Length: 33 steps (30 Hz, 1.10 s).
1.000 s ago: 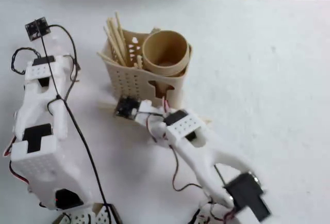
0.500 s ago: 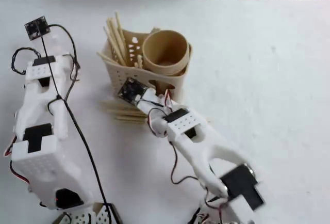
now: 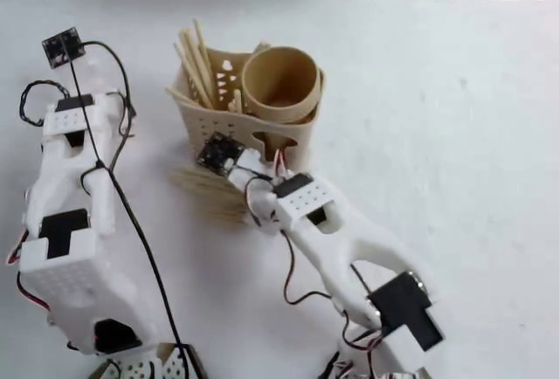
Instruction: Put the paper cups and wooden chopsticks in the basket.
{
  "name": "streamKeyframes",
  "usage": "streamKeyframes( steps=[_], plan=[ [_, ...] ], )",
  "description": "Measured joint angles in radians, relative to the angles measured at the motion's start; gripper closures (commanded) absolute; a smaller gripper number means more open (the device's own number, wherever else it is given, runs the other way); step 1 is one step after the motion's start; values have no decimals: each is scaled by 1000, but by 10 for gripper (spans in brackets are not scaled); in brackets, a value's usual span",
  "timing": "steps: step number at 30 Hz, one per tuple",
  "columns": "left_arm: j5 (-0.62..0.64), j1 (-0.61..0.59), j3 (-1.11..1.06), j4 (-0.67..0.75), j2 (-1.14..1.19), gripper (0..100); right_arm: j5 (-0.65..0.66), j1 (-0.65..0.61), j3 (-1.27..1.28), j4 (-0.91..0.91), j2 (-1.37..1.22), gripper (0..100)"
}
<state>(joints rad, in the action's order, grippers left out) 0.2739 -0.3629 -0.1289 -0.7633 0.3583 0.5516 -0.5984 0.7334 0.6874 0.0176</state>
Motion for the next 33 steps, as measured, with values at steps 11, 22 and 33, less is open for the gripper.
streamKeyframes(
  steps=[11, 22, 33],
  plan=[
    [0, -21, 0, 0, 0, 879, 23, -12, 84, 40, 215, 914],
    [0, -21, 0, 0, 0, 879, 23, 23, 11, 23, 157, 914],
    [0, -21, 0, 0, 0, 879, 75, 26, -71, -14, -71, 918]
  ],
)
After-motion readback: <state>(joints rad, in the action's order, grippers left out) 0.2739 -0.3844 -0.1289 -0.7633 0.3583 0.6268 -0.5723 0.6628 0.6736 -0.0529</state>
